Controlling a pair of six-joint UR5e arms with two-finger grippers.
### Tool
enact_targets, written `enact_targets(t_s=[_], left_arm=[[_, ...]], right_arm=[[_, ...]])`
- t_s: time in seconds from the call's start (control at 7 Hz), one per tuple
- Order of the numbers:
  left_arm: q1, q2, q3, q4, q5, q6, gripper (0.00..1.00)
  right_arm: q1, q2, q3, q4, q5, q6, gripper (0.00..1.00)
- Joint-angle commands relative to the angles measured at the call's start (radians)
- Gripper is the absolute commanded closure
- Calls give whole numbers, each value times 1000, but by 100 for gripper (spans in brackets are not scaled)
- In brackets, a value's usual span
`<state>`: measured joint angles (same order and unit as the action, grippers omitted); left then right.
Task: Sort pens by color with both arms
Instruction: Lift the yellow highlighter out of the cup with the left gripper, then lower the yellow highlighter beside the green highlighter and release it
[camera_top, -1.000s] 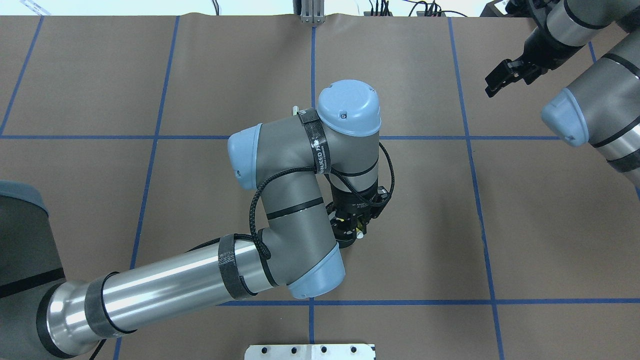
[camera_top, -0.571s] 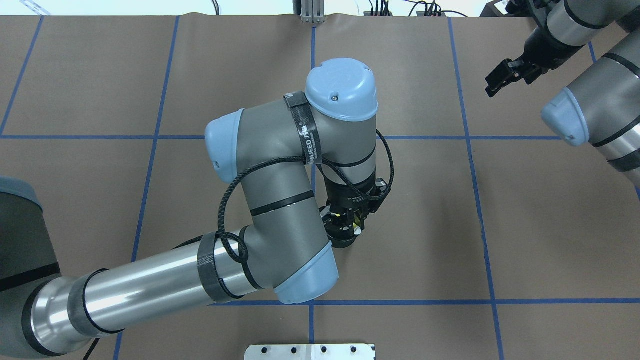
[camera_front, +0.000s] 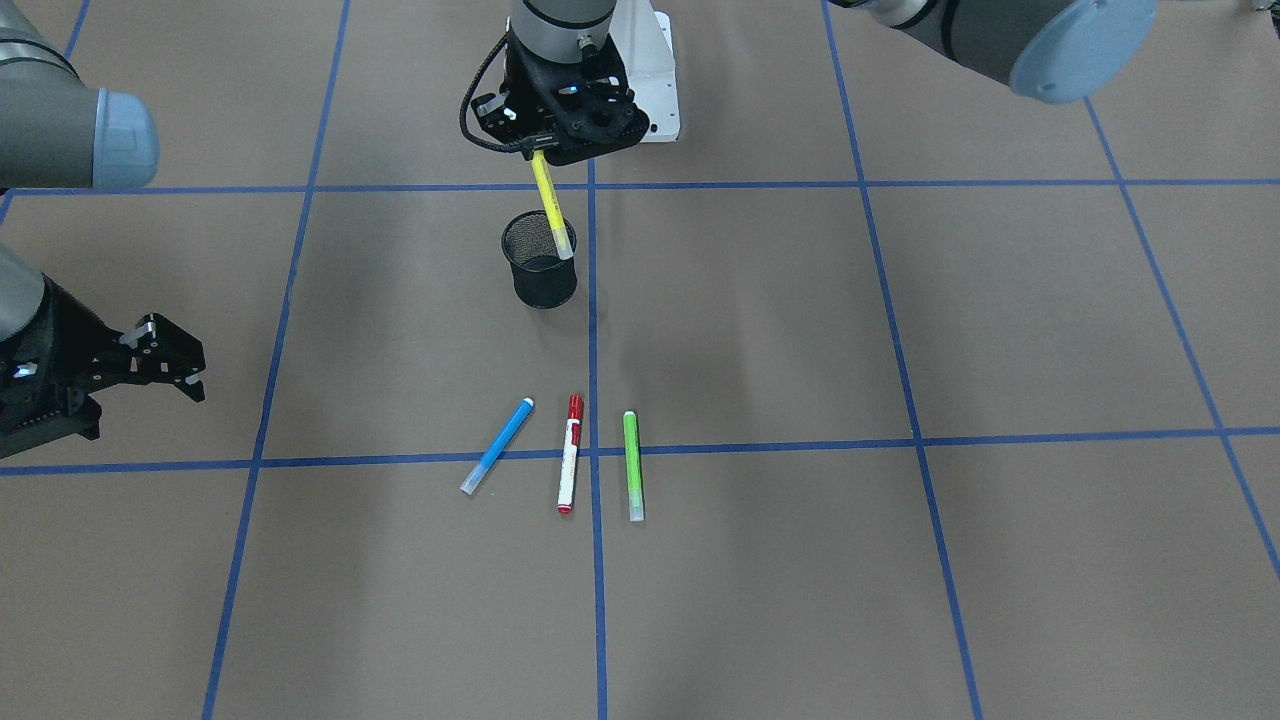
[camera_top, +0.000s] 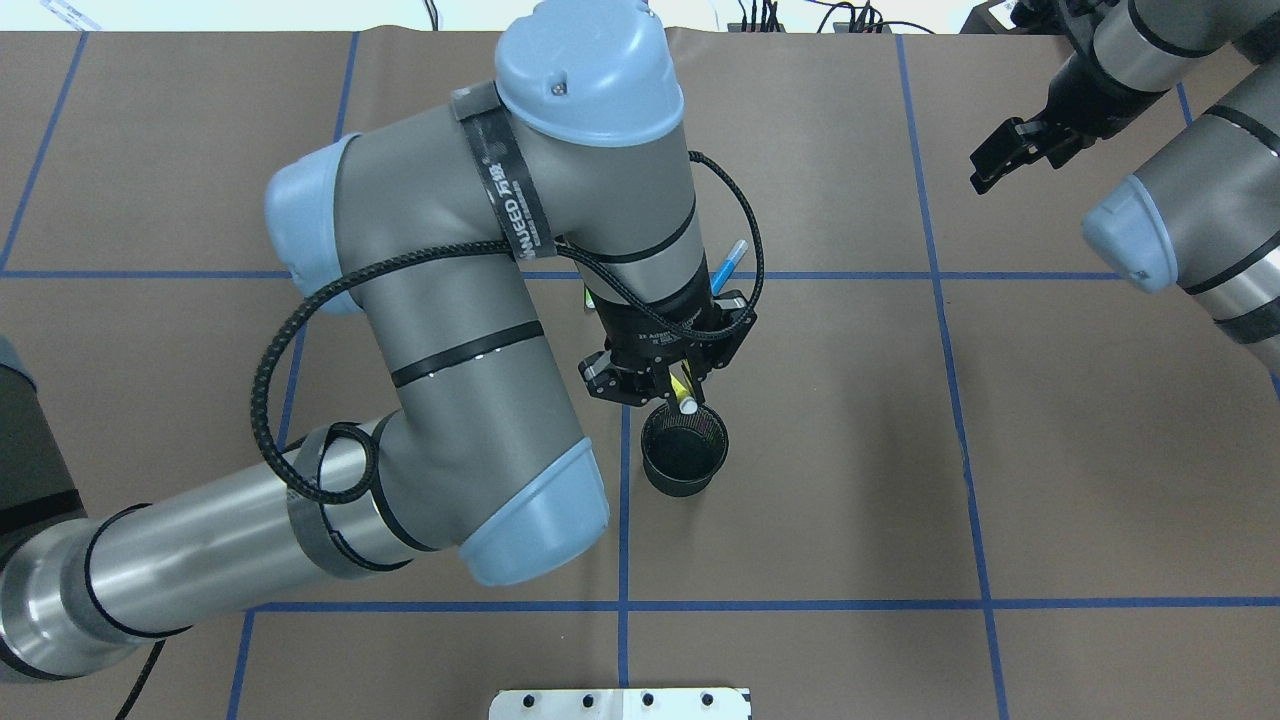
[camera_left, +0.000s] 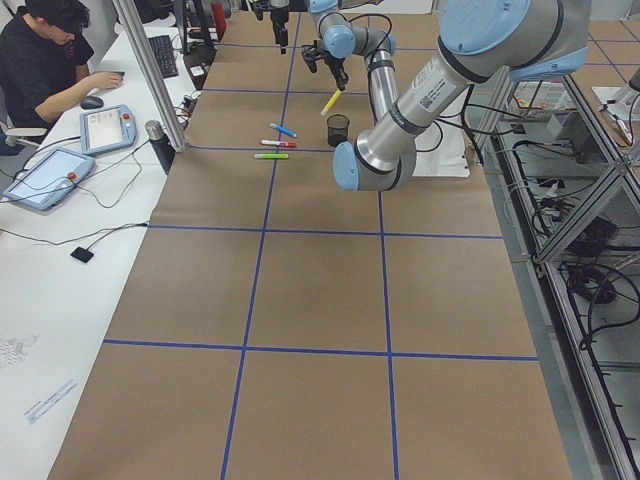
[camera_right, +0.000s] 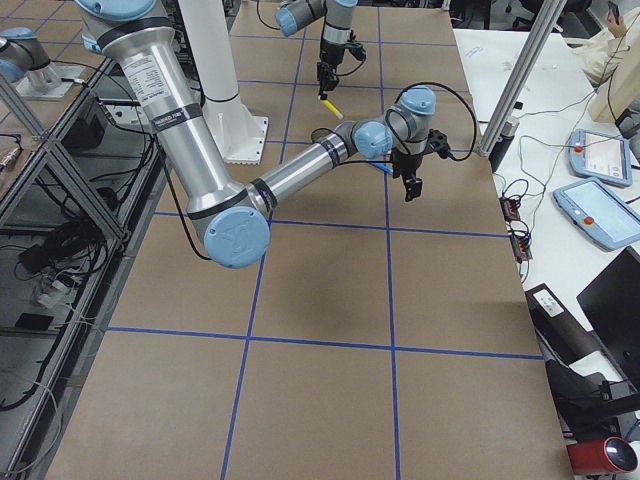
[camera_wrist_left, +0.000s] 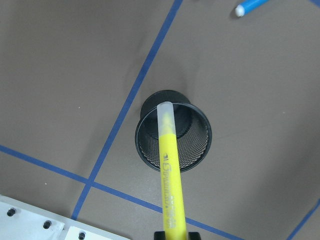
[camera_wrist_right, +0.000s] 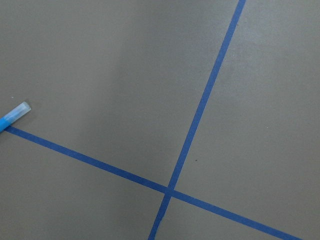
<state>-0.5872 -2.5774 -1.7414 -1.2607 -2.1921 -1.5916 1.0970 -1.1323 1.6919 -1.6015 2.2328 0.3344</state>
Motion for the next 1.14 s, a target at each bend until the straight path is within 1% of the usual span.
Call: enact_targets(t_s=[0.0, 0.14, 0.29, 0.43, 0.71, 0.86, 1.0], left_arm=[[-104, 32, 3, -3, 2, 208, 77], [-155, 34, 32, -9, 9, 308, 77], [-169, 36, 102, -75, 58, 364, 77], [-189, 57, 182, -211, 77, 375, 79], [-250, 71, 401, -481, 86, 393, 79], [-261, 89, 442, -531, 118, 465, 79], [-270, 115, 445, -543, 150, 514, 79]], right_arm=[[0, 0, 0, 0, 1, 0, 1], [0, 2, -1, 0, -1, 0, 1], [0, 2, -3, 0, -1, 0, 1], [0, 0, -3, 0, -1, 0, 1], [0, 0, -8, 2, -1, 0, 1], [0, 0, -8, 2, -1, 0, 1], [0, 0, -8, 2, -1, 0, 1]])
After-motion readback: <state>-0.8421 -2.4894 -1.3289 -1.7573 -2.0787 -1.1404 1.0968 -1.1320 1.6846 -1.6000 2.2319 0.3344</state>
